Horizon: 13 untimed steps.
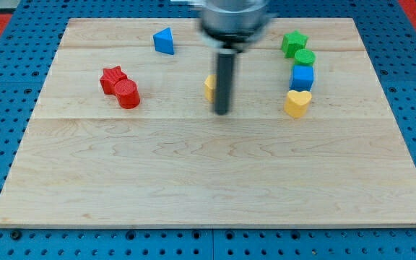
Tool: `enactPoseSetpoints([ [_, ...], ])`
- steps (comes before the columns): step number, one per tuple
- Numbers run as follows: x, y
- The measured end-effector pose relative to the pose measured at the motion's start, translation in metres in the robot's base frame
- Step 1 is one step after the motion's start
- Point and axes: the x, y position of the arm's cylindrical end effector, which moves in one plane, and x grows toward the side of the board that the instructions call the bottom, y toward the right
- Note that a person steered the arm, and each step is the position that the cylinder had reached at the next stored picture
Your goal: Move the yellow hexagon to the bottom side of the yellow heart
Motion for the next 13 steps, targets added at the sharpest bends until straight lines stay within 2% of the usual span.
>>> enactPoseSetpoints([
  [1, -0.021, -0.054],
  [2, -0.057, -0.039],
  [5, -0.062, 0.053],
  [6, -0.081, 0.076],
  [7, -0.054, 0.09],
  [8, 0.002, 0.078],
  [9, 0.002, 0.064],
  [10, -0.006, -0.024],
  [11, 0.039, -0.01],
  [12, 0.047, 0.048],
  [13, 0.047, 0.145],
])
